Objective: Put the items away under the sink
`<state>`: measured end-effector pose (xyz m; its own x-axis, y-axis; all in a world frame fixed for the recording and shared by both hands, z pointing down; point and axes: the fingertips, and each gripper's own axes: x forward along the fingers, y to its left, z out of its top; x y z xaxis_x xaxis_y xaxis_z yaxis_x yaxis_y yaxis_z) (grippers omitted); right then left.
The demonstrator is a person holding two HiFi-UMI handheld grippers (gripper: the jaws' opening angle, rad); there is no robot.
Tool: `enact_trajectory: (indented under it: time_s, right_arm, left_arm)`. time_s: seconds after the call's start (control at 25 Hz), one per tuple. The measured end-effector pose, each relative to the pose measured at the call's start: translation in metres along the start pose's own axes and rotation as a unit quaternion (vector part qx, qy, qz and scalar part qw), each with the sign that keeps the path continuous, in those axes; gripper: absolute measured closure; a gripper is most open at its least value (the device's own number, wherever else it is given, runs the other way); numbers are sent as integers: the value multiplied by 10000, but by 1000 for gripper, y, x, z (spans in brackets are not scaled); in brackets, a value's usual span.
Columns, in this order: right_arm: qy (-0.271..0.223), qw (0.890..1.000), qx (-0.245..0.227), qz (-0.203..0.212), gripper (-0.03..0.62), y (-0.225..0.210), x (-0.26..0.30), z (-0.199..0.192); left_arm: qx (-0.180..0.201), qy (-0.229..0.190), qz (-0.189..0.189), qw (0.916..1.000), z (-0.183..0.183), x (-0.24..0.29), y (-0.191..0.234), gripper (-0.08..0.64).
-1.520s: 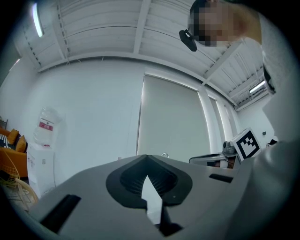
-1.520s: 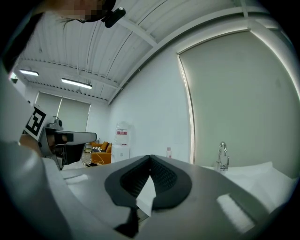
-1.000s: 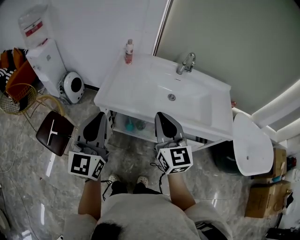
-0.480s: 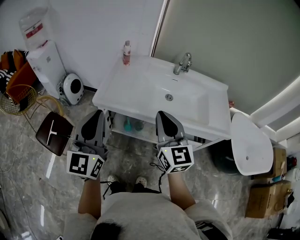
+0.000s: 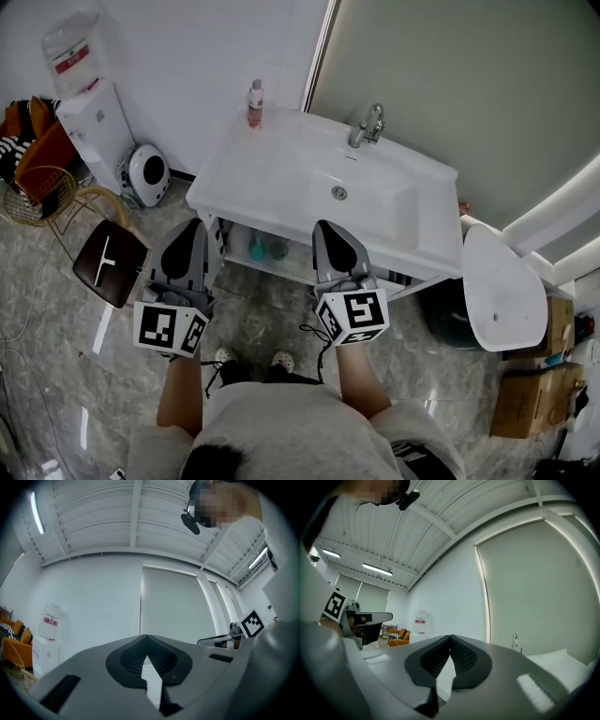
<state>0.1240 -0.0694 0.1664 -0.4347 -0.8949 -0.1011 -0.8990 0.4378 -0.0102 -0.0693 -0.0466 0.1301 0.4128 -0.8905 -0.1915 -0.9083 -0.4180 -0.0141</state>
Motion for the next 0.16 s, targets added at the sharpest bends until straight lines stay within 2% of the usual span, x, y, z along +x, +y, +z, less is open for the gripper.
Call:
enact_trajectory:
  time_s: [0.16]
  right_arm:
    - [-30,10000,10,21,581,2,0,2]
  left_arm:
    - [14,15,-10,10000,0,-2,-2,561]
